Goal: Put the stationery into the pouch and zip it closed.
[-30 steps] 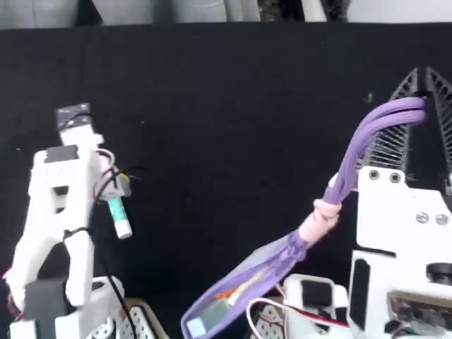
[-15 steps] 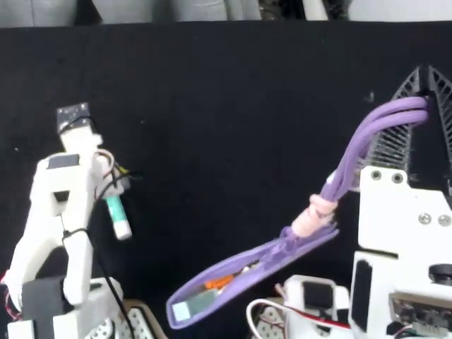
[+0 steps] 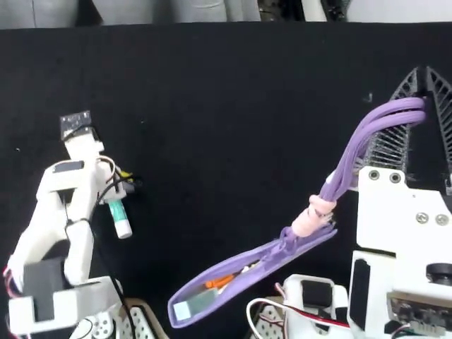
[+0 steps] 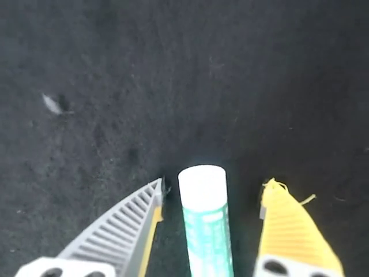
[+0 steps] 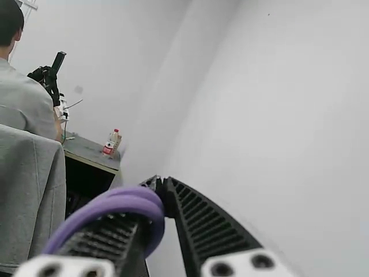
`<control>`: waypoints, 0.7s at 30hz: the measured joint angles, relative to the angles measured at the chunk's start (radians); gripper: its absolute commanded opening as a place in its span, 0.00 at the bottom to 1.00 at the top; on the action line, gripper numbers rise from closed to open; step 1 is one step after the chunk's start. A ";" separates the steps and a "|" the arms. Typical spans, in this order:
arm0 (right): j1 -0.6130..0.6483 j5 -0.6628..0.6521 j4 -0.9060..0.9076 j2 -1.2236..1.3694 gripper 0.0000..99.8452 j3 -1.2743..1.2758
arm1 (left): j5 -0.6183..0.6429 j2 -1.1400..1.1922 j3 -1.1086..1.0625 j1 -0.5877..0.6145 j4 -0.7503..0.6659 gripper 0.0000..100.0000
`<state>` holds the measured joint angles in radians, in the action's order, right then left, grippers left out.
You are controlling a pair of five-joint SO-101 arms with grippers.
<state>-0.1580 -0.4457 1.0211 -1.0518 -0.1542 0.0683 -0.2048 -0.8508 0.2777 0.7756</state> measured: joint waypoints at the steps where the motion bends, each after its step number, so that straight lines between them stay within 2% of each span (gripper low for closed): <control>1: 0.000 0.000 0.000 0.000 0.01 0.000 | -0.005 0.029 0.015 0.000 0.012 0.27; 4: 0.000 0.000 0.000 0.000 0.01 0.000 | -0.009 0.115 0.106 0.003 0.077 0.25; 12: 0.000 0.000 0.000 0.000 0.01 0.000 | -0.020 0.210 0.218 -0.006 0.114 0.03; 21: 0.000 0.000 0.000 0.000 0.01 0.000 | -0.020 0.218 0.230 -0.006 0.115 0.03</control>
<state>-0.1580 -0.4457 1.0211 -1.0518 -0.1542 0.0483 0.0130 -0.6206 0.2716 0.8907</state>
